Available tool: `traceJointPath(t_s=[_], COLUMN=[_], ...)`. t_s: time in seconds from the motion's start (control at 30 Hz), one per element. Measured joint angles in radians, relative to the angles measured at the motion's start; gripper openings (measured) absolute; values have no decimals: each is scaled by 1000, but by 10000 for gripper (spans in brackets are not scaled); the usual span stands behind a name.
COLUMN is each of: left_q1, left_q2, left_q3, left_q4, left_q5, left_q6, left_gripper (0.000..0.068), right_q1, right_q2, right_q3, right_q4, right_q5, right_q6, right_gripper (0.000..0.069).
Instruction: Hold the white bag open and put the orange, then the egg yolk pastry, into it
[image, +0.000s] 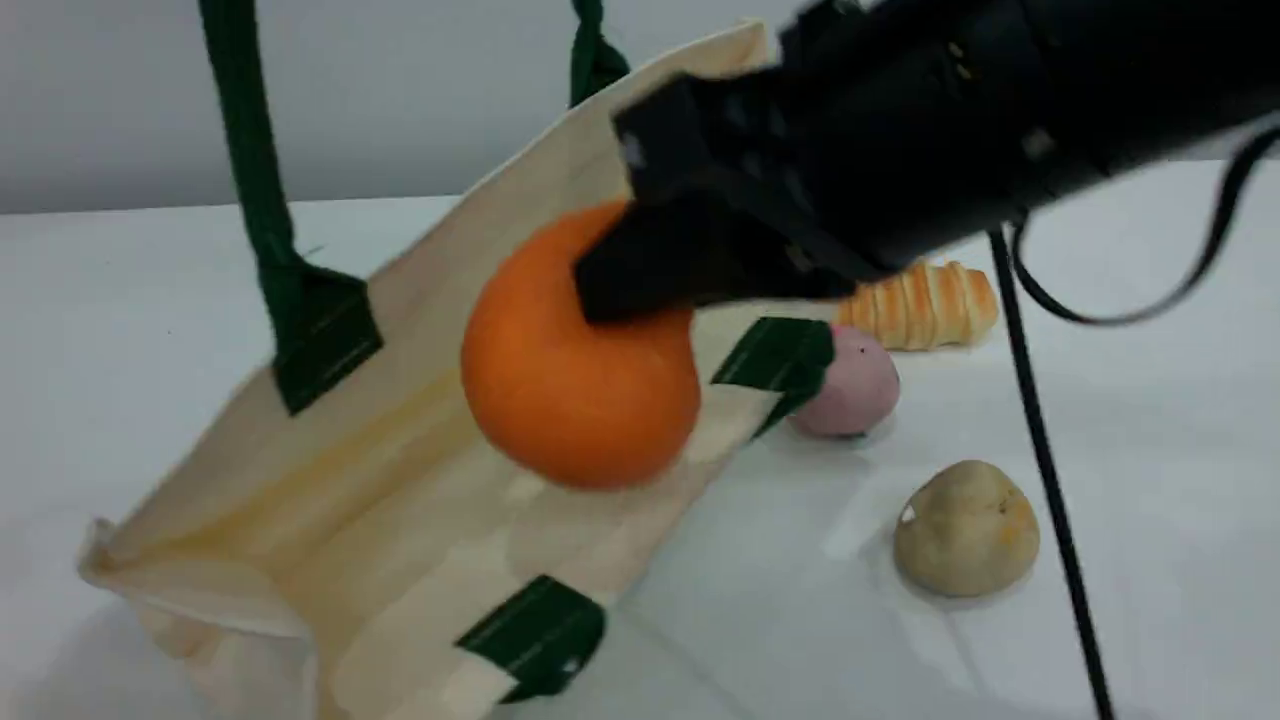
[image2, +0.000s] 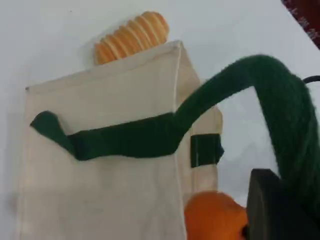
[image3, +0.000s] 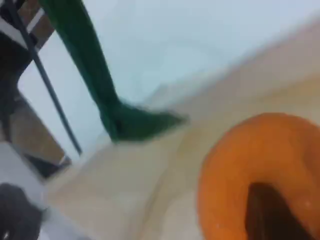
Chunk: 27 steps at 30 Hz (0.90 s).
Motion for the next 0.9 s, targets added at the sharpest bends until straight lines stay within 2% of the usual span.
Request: traceJointPath(t_s=[0.27, 0.57, 0.9], left_q1=[0, 0, 0], left_q2=[0, -1, -1], left_q3=[0, 0, 0], left_q4=[-25, -34, -38], left_q5=[4, 10, 11], left_q6=[5, 8, 8], left_gripper=[67, 67, 67], right_q1=[3, 13, 18], right_q2=[39, 149, 264], right_q3=[-47, -120, -187], right_q4=[0, -2, -1], right_q5=[-96, -99, -160], right_q6=[0, 17, 54], right_gripper=[45, 44, 44])
